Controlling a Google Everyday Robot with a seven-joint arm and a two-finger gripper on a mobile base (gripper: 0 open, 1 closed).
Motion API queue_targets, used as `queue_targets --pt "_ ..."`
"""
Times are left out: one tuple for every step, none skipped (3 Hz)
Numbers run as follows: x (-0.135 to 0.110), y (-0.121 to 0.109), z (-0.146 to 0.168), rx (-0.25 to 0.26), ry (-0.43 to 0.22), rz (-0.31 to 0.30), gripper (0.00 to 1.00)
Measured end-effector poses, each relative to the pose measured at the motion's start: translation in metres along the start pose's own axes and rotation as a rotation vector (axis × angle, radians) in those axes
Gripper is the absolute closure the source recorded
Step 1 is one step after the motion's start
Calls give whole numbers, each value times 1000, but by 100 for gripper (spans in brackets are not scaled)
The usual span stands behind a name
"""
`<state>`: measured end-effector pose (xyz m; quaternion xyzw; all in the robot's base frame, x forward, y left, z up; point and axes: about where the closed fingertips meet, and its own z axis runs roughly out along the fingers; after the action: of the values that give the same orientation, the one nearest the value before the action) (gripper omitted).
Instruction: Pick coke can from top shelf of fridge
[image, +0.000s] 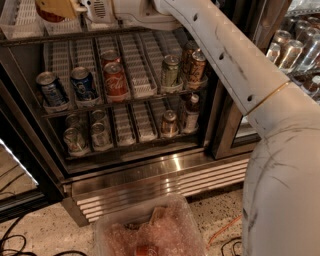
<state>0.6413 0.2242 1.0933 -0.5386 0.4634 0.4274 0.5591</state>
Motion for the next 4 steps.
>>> queue_targets --pt "-3 7 -7 -30 18 0 100" --pt "-9 20 -16 -109 40 4 100" --pt "-12 31 -22 -217 55 30 100" --pt "-14 44 -35 -333 53 55 100"
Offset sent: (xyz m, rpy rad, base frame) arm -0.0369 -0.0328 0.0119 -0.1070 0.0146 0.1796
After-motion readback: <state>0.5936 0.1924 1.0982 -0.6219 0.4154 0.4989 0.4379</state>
